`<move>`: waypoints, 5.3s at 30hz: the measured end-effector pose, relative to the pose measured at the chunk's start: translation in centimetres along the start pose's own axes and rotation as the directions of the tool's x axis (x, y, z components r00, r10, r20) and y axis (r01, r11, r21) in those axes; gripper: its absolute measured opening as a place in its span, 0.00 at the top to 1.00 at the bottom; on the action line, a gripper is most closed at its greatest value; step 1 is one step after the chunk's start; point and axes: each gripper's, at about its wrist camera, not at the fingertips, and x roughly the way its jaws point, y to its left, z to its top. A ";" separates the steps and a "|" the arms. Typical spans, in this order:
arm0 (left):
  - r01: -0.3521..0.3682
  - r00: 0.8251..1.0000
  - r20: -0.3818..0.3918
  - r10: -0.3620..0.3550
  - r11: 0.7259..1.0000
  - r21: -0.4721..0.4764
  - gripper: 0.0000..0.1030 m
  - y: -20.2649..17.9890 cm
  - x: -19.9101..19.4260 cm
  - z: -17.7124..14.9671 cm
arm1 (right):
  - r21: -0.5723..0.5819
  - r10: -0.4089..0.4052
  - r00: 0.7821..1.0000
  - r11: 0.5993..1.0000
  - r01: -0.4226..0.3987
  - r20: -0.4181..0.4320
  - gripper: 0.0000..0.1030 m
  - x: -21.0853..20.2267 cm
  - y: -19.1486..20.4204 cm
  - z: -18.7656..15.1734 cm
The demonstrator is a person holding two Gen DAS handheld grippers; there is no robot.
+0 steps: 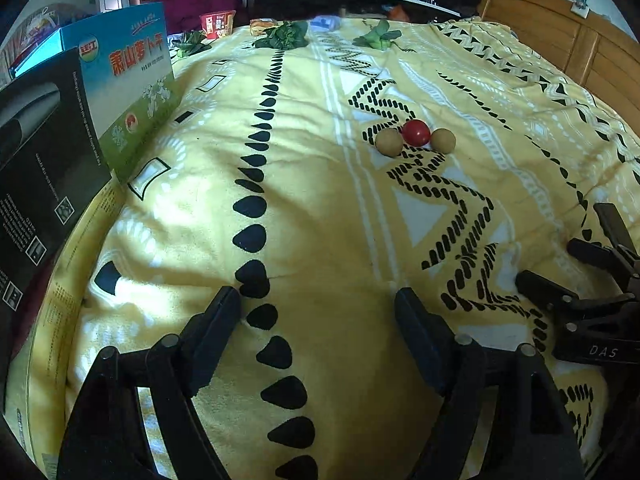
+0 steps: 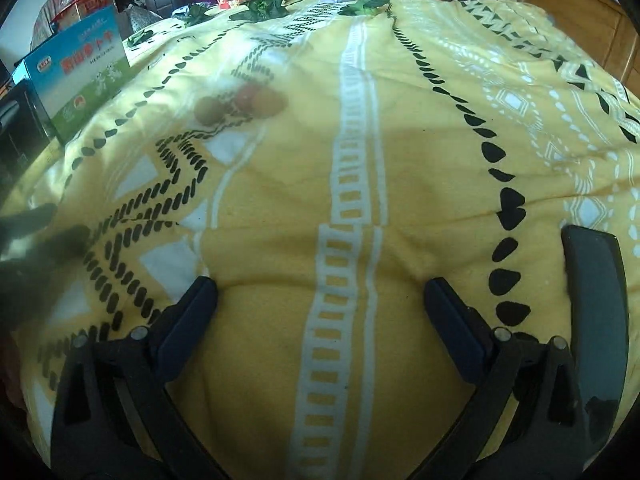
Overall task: Organize fruits
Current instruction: 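Lower both tools toward the brown, red and beige fruits, then grasp the brown fruit with the left tool while the right grasps the red fruit, then carry the brown and red fruits over the steel bowl with both tools, then open both tools to drop the fruits into the bowl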
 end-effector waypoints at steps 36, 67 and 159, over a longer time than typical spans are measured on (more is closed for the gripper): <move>0.042 0.999 0.022 -0.042 0.999 -0.029 0.09 0.9 0.5 -0.5 | 0.001 -0.001 1.000 1.000 0.001 -0.002 0.00 0.0 -0.2 -0.3; 0.220 0.974 -0.045 -0.220 0.975 0.003 0.68 -3.8 9.0 10.8 | 0.000 -0.003 1.000 1.000 0.003 -0.003 0.00 1.0 -0.1 0.1; -0.224 0.883 0.164 0.440 0.703 -0.675 0.41 41.6 -24.0 -6.1 | -0.676 0.533 0.846 0.610 -0.415 -0.038 0.24 -14.1 49.3 10.7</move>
